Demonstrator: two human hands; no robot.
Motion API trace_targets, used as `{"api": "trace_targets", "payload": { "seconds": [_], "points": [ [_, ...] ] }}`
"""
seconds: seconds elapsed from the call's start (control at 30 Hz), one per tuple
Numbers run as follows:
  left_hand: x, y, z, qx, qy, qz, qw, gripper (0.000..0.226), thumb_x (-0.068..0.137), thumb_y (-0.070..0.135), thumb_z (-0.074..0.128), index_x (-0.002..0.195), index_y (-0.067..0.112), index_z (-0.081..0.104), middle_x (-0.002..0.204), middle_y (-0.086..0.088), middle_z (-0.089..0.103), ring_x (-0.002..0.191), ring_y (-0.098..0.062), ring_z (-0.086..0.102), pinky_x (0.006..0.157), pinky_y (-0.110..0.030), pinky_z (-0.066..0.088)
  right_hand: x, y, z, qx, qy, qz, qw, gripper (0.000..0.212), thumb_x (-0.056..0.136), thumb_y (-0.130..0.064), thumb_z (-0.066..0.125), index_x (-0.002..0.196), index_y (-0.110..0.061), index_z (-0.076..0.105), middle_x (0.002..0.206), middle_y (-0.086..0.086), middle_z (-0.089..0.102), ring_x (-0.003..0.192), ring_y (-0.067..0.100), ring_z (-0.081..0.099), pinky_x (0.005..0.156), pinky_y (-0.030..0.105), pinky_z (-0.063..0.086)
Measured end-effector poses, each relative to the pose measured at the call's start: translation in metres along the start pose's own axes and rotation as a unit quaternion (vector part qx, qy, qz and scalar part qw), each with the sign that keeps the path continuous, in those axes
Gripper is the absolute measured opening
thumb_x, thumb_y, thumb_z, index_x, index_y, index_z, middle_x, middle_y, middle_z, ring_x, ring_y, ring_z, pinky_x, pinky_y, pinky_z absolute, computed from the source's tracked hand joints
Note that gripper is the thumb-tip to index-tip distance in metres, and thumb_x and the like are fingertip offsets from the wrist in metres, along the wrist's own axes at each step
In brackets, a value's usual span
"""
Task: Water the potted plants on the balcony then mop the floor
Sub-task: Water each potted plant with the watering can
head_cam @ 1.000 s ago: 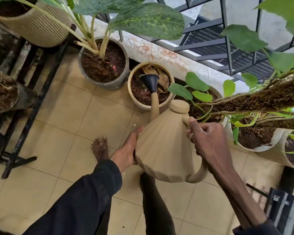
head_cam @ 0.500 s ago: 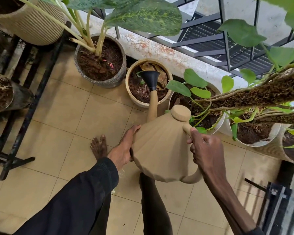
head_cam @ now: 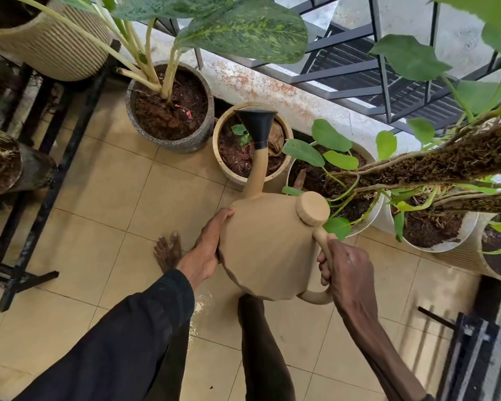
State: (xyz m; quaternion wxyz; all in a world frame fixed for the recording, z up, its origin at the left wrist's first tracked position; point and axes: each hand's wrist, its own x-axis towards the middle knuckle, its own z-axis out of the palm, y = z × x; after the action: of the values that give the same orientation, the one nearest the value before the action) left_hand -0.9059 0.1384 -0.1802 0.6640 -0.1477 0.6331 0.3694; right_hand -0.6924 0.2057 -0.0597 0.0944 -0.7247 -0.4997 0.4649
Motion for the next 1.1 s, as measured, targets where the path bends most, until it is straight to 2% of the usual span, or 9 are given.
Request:
{"api": "trace_targets", "payload": {
  "seconds": [0.13,0.27,0.5,0.7,0.8,0.93,1.1],
  "points": [
    [0.000,0.003,-0.001,-0.001,0.004,0.010,1.000,0.069,0.065,0.064,0.075,0.121,0.026,0.069,0.117,-0.010,0.075,0.116,-0.033,0.066,0.108,-0.054,0.048,0.000,0.000,0.001,0.001,0.000,-0.002,1.000,0.060,0.092,-0.053,0.042,0.066,-0.005,0.066,0.057,0.020,0.062,0.048,0.023,0.055,0.061,0.039,0.047],
    [-0.001,0.004,-0.005,-0.007,0.000,0.020,1.000,0.064,0.068,0.063,0.074,0.122,0.029,0.069,0.123,-0.010,0.072,0.121,-0.034,0.063,0.110,-0.057,0.045,-0.002,-0.002,0.004,-0.004,0.000,-0.001,1.000,0.060,0.092,-0.053,0.042,0.065,-0.005,0.067,0.057,0.018,0.064,0.048,0.020,0.056,0.062,0.039,0.048],
    [-0.004,0.013,-0.019,-0.002,-0.012,0.031,0.999,0.070,0.067,0.066,0.073,0.128,0.032,0.065,0.129,-0.010,0.068,0.123,-0.035,0.060,0.110,-0.057,0.045,-0.006,-0.010,0.017,-0.001,0.000,0.005,1.000,0.061,0.096,-0.050,0.043,0.064,-0.005,0.068,0.057,0.020,0.064,0.049,0.021,0.055,0.064,0.042,0.050],
    [-0.003,0.026,-0.040,-0.018,-0.011,0.047,0.999,0.056,0.074,0.061,0.072,0.123,0.033,0.069,0.127,-0.009,0.070,0.124,-0.033,0.061,0.112,-0.057,0.044,-0.010,-0.027,0.035,0.003,-0.010,0.013,1.000,0.062,0.091,-0.054,0.042,0.062,-0.006,0.068,0.057,0.020,0.065,0.052,0.024,0.057,0.064,0.041,0.048],
    [-0.003,0.033,-0.053,-0.011,-0.010,0.042,0.999,0.063,0.074,0.065,0.070,0.126,0.032,0.066,0.127,-0.010,0.069,0.123,-0.033,0.061,0.111,-0.057,0.045,-0.012,-0.038,0.045,0.006,-0.022,0.008,1.000,0.058,0.094,-0.048,0.044,0.063,-0.006,0.069,0.056,0.020,0.064,0.050,0.021,0.055,0.061,0.039,0.045],
    [-0.002,0.042,-0.073,-0.033,-0.002,0.022,0.999,0.061,0.082,0.065,0.068,0.129,0.025,0.064,0.124,-0.013,0.070,0.120,-0.034,0.061,0.110,-0.054,0.046,-0.011,-0.063,0.063,-0.006,-0.040,-0.038,0.998,0.057,0.094,-0.049,0.044,0.064,-0.008,0.068,0.048,0.006,0.058,0.046,0.018,0.051,0.057,0.036,0.044],
    [-0.002,0.054,-0.098,-0.039,-0.016,-0.013,0.999,0.077,0.080,0.074,0.065,0.136,0.022,0.060,0.127,-0.012,0.069,0.120,-0.031,0.062,0.111,-0.051,0.046,-0.002,-0.103,0.091,-0.038,-0.052,-0.081,0.995,0.056,0.092,-0.054,0.049,0.059,-0.014,0.069,0.047,-0.006,0.057,0.051,0.020,0.048,0.060,0.043,0.042]
  ]
}}
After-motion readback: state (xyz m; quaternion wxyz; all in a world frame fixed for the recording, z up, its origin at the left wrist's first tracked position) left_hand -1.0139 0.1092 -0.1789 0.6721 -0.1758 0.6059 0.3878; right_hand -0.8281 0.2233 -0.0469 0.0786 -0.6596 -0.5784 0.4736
